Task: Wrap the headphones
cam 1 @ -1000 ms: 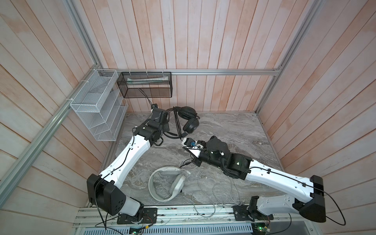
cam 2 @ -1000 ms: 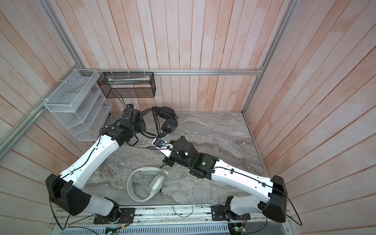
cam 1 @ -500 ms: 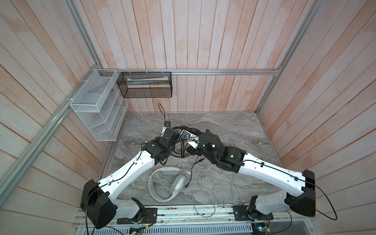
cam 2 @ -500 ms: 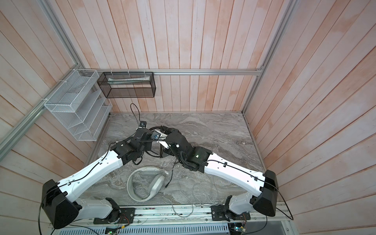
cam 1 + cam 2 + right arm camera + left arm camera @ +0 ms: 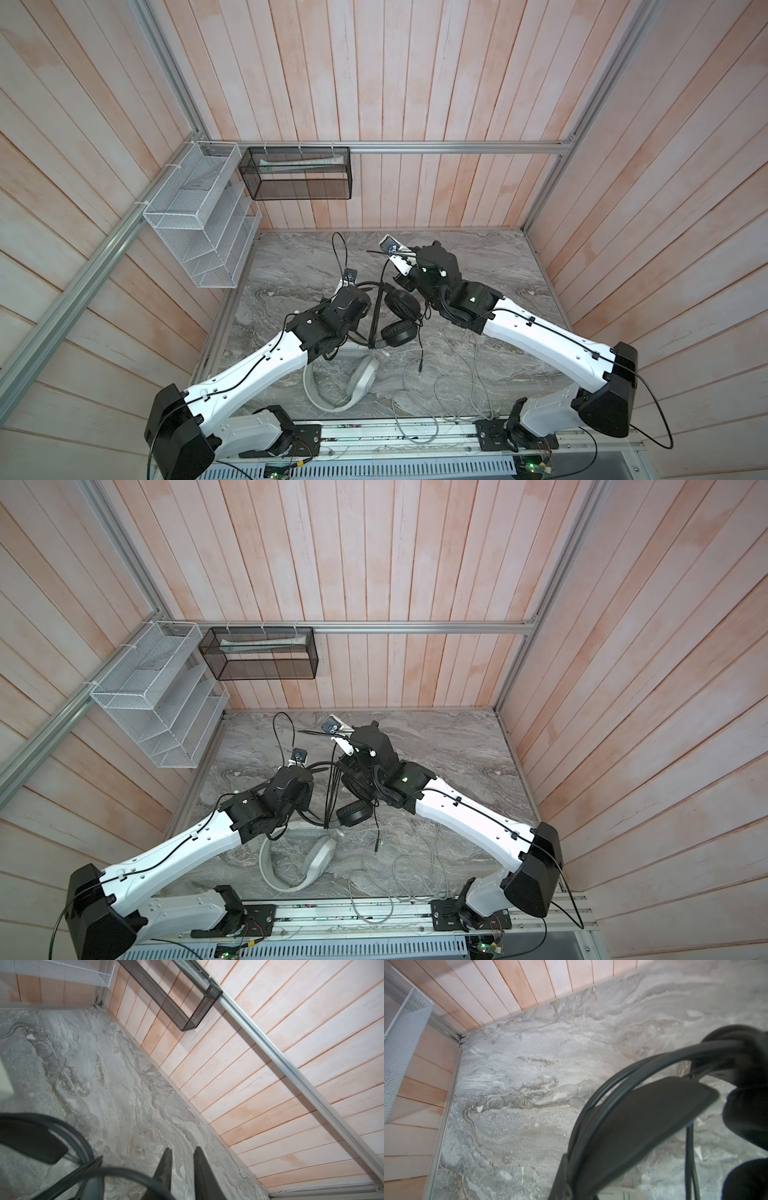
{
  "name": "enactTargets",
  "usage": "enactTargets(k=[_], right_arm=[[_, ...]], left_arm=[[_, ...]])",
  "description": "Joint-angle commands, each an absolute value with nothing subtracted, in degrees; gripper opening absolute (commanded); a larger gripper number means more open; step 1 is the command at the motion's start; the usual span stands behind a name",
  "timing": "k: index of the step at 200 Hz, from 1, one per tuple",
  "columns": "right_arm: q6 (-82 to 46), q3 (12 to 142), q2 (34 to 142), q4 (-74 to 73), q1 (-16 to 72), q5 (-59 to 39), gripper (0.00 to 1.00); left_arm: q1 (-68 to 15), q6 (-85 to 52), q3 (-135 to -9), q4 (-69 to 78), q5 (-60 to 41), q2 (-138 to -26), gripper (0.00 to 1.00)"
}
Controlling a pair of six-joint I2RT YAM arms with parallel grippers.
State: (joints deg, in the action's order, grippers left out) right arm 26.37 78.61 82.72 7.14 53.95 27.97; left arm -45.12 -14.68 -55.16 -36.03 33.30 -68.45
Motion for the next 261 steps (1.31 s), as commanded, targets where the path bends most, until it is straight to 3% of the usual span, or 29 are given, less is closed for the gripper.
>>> enactTargets(k=[1,18,49,170,215,261], right_arm=[[25.03,79.60,83.02,2.77,52.90,27.66,0.21],[23.53,78.68,82.93,2.46,51.34,24.74,0.12],[20.57,77.70,83.53,2.02,48.03,19.60,0.05],[17.13,82.58,94.50,2.52,41.28,12.48,0.07],[13.70,80.20,95.47,1.73,37.70,5.21,0.14],[10.96,75.41,93.68,-1.08,35.83,-6.61,0.34]], left_arm=[[-45.44,-14.19,-55.12,-35.94,31.55,-66.17,0.00],[-45.44,-14.34,-55.32,-36.43,31.25,-64.97,0.00],[-45.44,-14.69,-56.63,-37.06,29.17,-61.81,0.00],[-45.53,-15.98,-63.27,-40.02,12.87,-55.78,0.00],[-45.53,-17.15,-68.01,-40.84,10.33,-54.33,0.00],[-45.53,-19.19,-72.78,-41.91,8.35,-54.54,0.00]])
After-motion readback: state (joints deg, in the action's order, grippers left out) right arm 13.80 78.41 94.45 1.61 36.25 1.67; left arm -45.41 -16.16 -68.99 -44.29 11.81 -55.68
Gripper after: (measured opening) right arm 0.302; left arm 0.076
